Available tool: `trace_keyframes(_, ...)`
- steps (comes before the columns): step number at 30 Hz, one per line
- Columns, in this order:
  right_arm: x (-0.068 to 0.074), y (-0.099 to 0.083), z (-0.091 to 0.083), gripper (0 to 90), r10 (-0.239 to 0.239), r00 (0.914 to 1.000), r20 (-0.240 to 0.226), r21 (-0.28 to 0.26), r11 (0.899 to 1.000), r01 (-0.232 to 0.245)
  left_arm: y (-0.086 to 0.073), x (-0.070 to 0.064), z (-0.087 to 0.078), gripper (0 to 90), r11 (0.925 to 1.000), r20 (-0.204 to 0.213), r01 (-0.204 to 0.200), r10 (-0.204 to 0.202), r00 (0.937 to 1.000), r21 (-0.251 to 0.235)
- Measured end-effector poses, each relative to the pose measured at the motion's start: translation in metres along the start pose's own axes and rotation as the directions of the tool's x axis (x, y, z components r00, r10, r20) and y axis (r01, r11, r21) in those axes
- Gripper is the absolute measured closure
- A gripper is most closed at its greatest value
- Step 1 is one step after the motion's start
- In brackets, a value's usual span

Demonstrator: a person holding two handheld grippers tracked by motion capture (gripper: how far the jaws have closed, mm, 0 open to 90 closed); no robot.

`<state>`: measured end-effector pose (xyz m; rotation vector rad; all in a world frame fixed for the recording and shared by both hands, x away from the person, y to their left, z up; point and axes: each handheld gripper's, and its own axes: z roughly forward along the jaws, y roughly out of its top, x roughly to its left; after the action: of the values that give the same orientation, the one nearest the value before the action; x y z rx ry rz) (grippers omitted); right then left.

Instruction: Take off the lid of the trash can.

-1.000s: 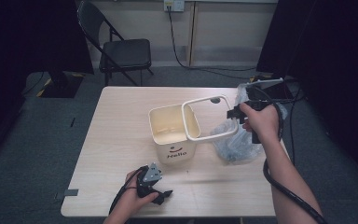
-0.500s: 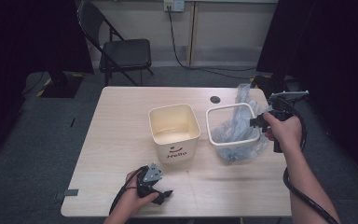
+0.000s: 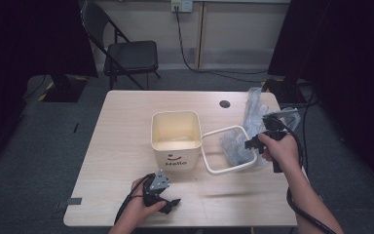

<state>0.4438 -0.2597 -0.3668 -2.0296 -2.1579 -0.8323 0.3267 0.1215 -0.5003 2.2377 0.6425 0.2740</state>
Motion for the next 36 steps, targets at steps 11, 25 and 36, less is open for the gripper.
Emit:
trace_keyframes(11, -0.004, -0.026, 0.014, 75.5, -0.044, 0.9990, 0.003, 0.031, 0.999, 0.044, 0.000, 0.000, 0.000, 13.8, 1.0000, 0.000, 0.002, -0.002, 1.0000, -0.002)
trace_keyframes(25, -0.001, -0.045, 0.034, 74.6, -0.104, 0.9945, 0.002, 0.120, 0.987, 0.103, 0.000, 0.000, 0.000, 13.8, 1.0000, 0.000, 0.004, -0.004, 1.0000, -0.002)
trace_keyframes(36, -0.006, -0.046, 0.032, 62.3, -0.100, 0.9950, 0.005, 0.097, 0.990, 0.099, 0.000, 0.000, 0.000, 13.8, 1.0000, 0.000, 0.003, -0.003, 1.0000, -0.002)
